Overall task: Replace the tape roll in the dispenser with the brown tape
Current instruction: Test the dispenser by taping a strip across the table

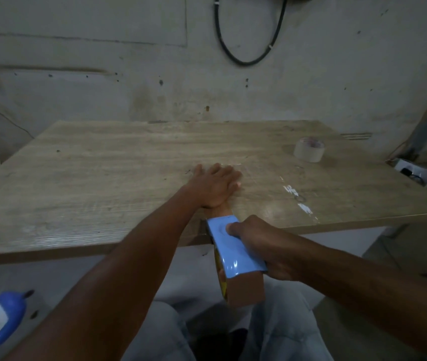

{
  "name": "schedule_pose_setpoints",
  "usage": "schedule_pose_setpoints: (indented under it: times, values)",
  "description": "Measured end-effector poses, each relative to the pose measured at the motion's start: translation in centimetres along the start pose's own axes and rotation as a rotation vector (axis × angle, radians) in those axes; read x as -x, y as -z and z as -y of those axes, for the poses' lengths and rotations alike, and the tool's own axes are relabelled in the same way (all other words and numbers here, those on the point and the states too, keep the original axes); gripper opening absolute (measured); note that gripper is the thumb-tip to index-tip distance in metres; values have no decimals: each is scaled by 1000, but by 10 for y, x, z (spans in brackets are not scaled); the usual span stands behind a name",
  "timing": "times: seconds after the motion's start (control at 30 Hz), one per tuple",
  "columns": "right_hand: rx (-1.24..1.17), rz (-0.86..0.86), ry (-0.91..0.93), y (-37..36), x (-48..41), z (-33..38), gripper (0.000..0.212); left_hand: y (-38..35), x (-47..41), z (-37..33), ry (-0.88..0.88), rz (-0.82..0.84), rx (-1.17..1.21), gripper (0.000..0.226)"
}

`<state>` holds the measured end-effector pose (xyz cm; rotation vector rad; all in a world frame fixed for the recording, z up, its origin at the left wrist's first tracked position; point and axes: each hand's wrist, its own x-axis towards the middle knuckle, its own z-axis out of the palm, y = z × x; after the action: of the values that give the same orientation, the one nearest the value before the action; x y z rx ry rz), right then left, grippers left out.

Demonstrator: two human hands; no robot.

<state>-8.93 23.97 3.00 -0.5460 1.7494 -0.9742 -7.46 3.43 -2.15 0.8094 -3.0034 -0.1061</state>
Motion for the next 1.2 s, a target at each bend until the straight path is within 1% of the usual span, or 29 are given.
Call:
schedule_pose_setpoints:
  times: [0.13, 0.17, 0.2, 0.27, 0.33, 0.4, 0.47, 0.57, 0.8, 0.9, 1.1, 1.2]
  values:
    - [26, -37, 38, -1, 2, -7, 47, 0, 0, -3, -22, -111, -59, 57]
    - [22, -40, 44, -2, 3, -7, 45, -1, 0, -7, -34, -140, -50, 59]
    - [8, -39, 51, -3, 4, -8, 44, -2, 2, -12, -32, -146, 17, 61]
    - [-23, -55, 77, -4, 5, -8, 41, -3, 6, -22, 0, -83, 175, 66]
    - [9, -93, 112, -8, 4, -7, 41, -7, 11, -28, -19, -33, 123, 67]
    - [115, -132, 148, -9, 3, -6, 44, -11, 11, -27, -30, -53, 61, 66]
    - [171, -149, 162, -7, 3, -5, 49, -12, 11, -27, -25, -71, 40, 64]
    - [174, -136, 165, -6, 2, -2, 55, -12, 12, -29, -40, -70, 16, 63]
    - [226, -135, 112, -5, 10, -5, 58, -11, 15, -27, -43, -58, 36, 65]
    - [211, -134, 122, -4, 12, -11, 57, -8, 16, -28, -39, -40, 54, 66]
    - [227, -90, 114, -3, 16, -22, 58, -9, 17, -28, -38, -54, 36, 64]
    - [202, -44, 103, -2, 18, -25, 52, -11, 18, -30, -31, -55, 41, 65]
